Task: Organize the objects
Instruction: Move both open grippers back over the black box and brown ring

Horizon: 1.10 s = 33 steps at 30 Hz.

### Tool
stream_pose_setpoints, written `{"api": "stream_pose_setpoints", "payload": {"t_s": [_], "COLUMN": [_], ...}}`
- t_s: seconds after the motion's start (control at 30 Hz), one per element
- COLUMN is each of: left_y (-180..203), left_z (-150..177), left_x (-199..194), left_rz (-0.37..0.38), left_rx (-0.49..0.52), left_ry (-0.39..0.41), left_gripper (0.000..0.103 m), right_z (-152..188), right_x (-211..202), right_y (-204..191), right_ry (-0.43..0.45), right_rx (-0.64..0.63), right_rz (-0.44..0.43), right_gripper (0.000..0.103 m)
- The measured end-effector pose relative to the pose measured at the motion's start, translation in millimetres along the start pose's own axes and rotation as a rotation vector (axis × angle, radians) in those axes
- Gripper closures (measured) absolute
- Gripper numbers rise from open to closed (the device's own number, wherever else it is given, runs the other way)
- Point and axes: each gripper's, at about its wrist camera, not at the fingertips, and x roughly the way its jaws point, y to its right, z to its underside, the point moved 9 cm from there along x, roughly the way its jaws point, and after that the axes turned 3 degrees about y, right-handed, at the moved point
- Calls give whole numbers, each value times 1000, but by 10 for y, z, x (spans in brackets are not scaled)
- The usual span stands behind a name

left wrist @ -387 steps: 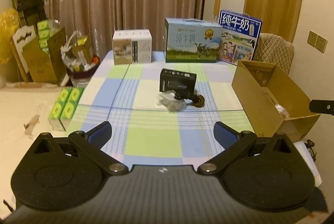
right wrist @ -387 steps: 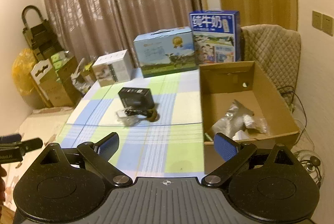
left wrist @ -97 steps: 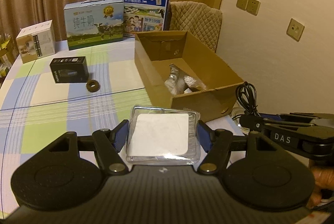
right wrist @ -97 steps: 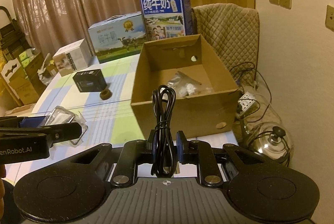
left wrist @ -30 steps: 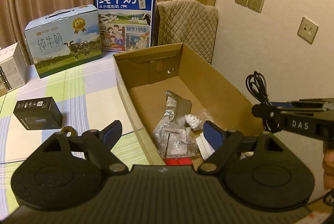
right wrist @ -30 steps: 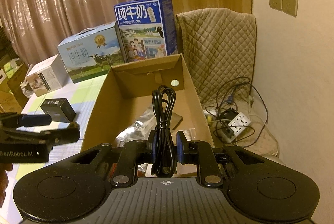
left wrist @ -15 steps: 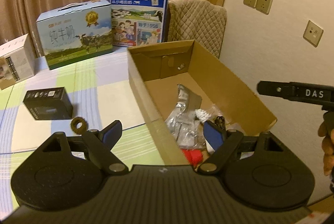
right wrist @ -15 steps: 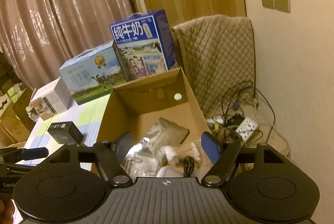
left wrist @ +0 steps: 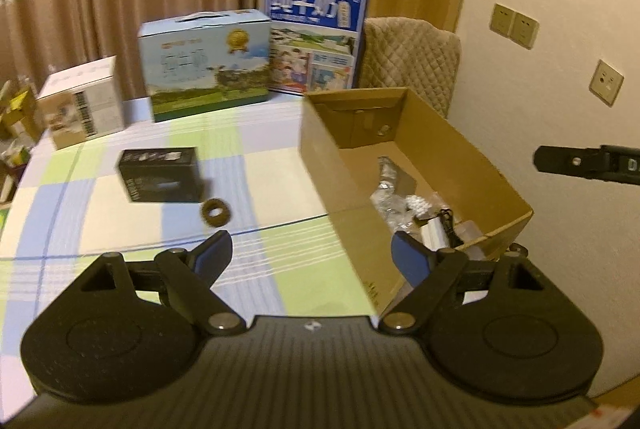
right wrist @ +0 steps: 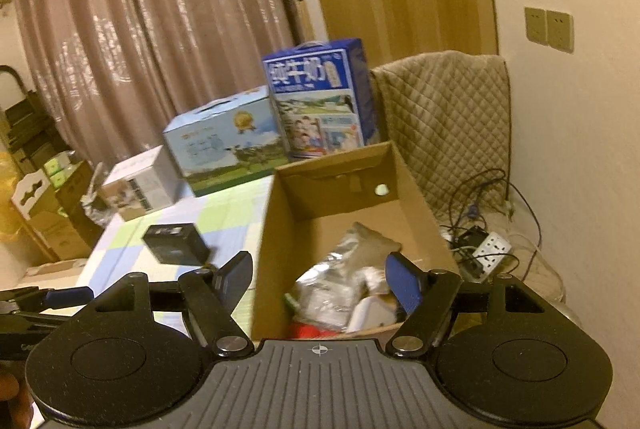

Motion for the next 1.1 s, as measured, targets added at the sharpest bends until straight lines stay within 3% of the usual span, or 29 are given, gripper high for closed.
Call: {"api": "stream_pose_setpoints", "payload": {"t_s": [0.6,1.1], "left_y": [-1121,-1517], "left_z": [424,637], "left_x": [-816,-960], "left_rz": [-151,-220], "left_rx": [-122,-168], "left_ry": [35,29], "left_gripper": [10,1], "right_z": [339,578], "right_x": [-225,-84], "right_y": [-865,-1263], "right_ry": [-28,-65], "right_rx": [-60,-107], "right_rz": [-90,-146], "right_gripper": [33,33]}}
